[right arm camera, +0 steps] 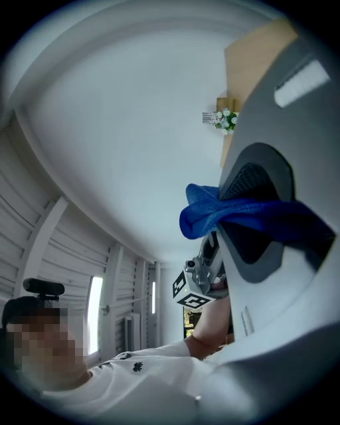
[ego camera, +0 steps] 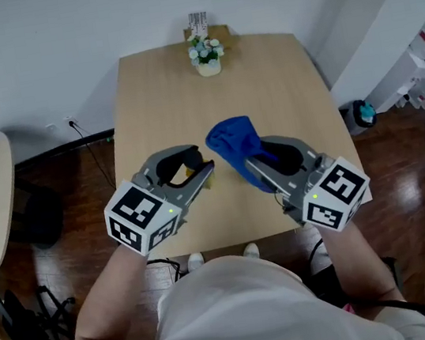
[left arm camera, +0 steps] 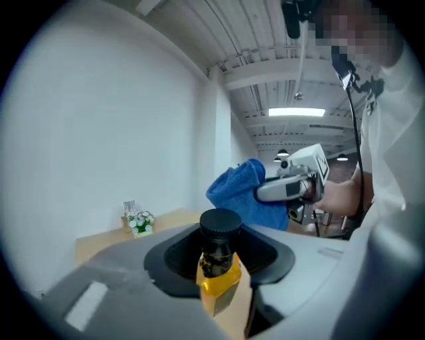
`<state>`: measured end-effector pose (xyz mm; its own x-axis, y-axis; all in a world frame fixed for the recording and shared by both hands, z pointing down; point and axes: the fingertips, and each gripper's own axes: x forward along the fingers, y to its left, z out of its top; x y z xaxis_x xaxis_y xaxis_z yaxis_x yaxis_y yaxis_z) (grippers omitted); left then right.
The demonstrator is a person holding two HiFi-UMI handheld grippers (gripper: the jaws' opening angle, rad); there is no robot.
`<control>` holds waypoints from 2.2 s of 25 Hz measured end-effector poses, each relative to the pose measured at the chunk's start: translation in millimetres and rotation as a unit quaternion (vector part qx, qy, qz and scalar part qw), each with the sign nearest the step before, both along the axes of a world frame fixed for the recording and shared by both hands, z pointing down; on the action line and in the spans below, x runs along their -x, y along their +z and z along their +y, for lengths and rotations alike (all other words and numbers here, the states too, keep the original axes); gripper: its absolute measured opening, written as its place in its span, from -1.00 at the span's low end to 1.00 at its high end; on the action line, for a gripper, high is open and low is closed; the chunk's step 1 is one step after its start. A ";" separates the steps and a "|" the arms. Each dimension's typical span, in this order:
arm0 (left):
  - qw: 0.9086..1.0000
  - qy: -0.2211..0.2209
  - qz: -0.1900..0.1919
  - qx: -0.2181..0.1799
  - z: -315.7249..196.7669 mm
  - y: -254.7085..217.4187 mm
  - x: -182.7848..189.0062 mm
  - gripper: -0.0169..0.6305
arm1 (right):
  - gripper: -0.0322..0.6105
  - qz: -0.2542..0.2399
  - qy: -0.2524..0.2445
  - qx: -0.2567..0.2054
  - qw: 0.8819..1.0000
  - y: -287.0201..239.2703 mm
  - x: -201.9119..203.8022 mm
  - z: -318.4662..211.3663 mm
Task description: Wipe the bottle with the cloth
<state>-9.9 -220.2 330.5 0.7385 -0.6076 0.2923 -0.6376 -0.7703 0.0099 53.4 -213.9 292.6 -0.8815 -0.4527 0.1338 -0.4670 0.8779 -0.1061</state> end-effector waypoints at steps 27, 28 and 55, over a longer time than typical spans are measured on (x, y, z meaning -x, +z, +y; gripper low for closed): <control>0.997 -0.003 0.072 0.021 -29.5 -84.4 -31.9 -0.45 | -0.60 -0.014 0.059 0.041 0.997 104.0 -58.6 25.0; 0.997 -0.005 0.071 0.022 -31.2 -83.4 -32.6 -0.45 | -0.60 -0.016 0.051 0.020 0.998 88.5 -55.9 31.2; 0.996 -0.020 0.090 0.009 -46.3 -112.2 -14.5 -0.45 | -0.60 0.057 -0.011 0.021 0.998 134.2 -20.4 5.9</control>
